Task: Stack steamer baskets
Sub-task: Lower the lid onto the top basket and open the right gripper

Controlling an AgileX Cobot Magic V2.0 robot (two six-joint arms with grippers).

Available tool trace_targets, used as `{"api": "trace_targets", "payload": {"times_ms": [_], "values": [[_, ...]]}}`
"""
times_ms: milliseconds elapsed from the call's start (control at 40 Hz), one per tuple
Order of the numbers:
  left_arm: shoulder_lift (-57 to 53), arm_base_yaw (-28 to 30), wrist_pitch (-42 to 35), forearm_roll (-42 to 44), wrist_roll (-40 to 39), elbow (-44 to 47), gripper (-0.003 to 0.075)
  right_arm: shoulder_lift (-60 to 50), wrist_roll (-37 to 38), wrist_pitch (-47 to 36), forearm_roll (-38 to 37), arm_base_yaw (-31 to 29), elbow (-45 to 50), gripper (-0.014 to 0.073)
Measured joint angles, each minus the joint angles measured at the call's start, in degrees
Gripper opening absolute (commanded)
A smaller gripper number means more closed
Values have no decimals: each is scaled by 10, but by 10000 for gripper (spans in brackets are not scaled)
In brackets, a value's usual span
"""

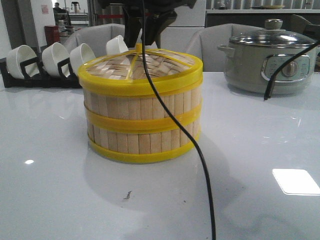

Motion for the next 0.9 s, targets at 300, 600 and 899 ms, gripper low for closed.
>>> {"api": "trace_targets", "payload": {"times_ms": [300,600,899], "values": [[0,0,0,0,0,0,85,0,0,-4,-3,0,0,333],[0,0,0,0,0,0,85,-39,0,-22,-14,-15,0,333],[0,0,0,0,0,0,85,-194,0,-127,-19,-114,148,333]]}}
